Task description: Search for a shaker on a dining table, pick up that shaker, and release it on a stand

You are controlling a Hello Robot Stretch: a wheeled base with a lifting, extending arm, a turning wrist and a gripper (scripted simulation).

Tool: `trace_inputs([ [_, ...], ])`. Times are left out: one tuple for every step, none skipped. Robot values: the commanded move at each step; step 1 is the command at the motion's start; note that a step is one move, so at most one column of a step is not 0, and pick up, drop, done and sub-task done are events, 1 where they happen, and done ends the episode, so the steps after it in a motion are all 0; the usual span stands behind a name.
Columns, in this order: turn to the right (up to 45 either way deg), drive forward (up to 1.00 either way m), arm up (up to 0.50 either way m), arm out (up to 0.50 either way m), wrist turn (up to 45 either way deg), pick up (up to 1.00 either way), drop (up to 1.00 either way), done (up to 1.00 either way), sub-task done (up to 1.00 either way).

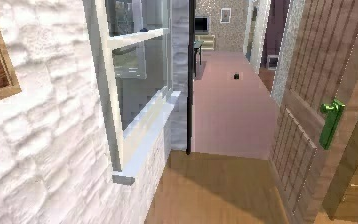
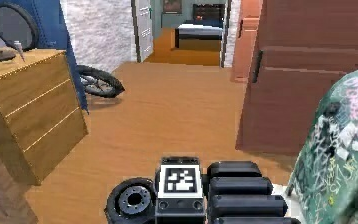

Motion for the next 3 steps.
trace_inputs([
  [6.0,0.00,0.00,0.00,0.0,0.00,0.00,0.00,0.00],
  [0.0,0.45,0.00,0.00,0.0,0.00,0.00,0.00,0.00],
  [-45.0,0.00,0.00,0.00,0.0,0.00,0.00,0.00,0.00],
])
